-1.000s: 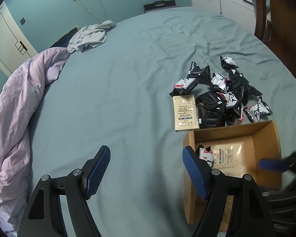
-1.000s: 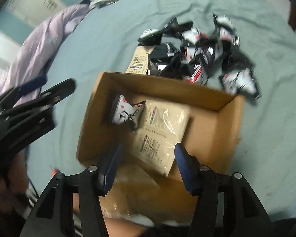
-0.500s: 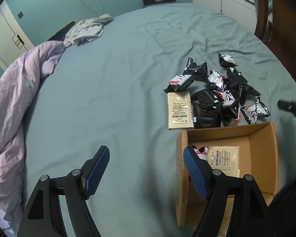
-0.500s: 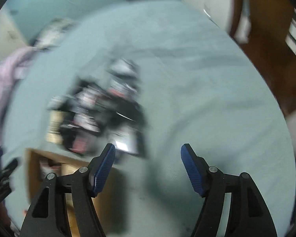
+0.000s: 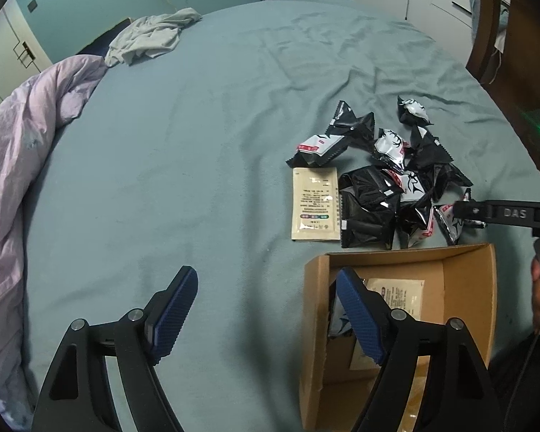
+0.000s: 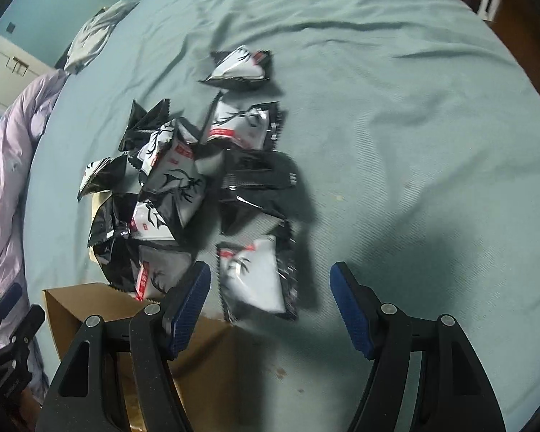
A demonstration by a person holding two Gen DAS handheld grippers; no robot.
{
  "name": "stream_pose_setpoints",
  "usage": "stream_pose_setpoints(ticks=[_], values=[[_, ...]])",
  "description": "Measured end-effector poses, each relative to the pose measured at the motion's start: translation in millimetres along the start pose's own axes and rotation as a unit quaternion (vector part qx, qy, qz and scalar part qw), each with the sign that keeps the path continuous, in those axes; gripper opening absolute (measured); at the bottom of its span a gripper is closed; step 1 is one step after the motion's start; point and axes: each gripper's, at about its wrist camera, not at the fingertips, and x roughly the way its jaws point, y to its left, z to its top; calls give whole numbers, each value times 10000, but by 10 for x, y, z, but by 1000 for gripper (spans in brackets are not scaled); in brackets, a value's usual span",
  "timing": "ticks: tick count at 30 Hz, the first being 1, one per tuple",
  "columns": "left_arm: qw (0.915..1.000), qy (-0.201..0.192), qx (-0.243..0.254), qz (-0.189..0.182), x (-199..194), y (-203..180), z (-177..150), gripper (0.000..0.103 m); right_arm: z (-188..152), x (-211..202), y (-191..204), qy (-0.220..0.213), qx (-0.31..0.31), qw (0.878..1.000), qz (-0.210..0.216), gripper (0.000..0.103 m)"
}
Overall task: Organize snacks
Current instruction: 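Grasp a white-and-black snack packet from the pile with the right gripper, then carry the packet to the box with the right gripper while the left gripper grasps another packet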
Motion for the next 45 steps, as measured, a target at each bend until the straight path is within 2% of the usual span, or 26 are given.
stream_pose_setpoints(ticks=[1,2,3,4,6,9,13,20,23,27,34,35,36,37,38,39,41,45], values=[[10000,12,-8,-6,9,-10,-1,81,17,71,21,48,31,10000,-10,68],[10000,44,-14,-24,30,-31,-5,81,13,96,19,77,54,10000,-29,63],[10000,65,-6,-49,43,-46,-5,80,11,140,18,115,57,9999,-28,47],[9999,76,6,-90,49,-64,-4,81,3,155,28,180,5,9998,-32,39],[9998,33,-9,-185,38,-87,6,80,-8,154,47,123,-61,9999,-3,34],[9995,-68,-80,-284,10,-80,42,80,-12,-31,22,-246,6,9996,137,34],[9986,-138,-43,-500,75,-81,173,81,-15,-316,-53,-883,266,9940,588,34],[9992,-168,349,-73,325,-154,525,81,-185,-558,43,-1606,37,9854,571,34],[9990,-106,419,-129,447,-208,678,81,-258,-567,78,-1635,-70,9851,536,34],[9982,12,457,-379,606,-277,868,81,-259,-466,93,-1462,-103,9877,549,34],[9965,336,585,-491,959,-453,1096,80,-174,-369,105,-1339,-134,9897,483,34],[9962,345,615,-518,1001,-467,1112,78,-166,-355,106,-1320,-130,9900,488,34],[9960,369,637,-508,1035,-471,1118,69,-157,-337,106,-1299,-123,9902,491,34],[9957,410,654,-504,1071,-471,1118,51,-154,-325,105,-1296,-113,9903,482,34],[9952,490,671,-510,1121,-479,1109,39,-150,-321,104,-1295,-110,9904,468,34],[9949,544,693,-496,1154,-475,1095,33,-146,-315,102,-1295,-106,9905,447,34],[9950,344,736,-577,1104,-448,1071,31,-143,-303,100,-1298,-90,9907,403,34],[9970,96,626,-434,910,-377,1032,29,-152,-324,100,-1350,-61,9902,357,34]])
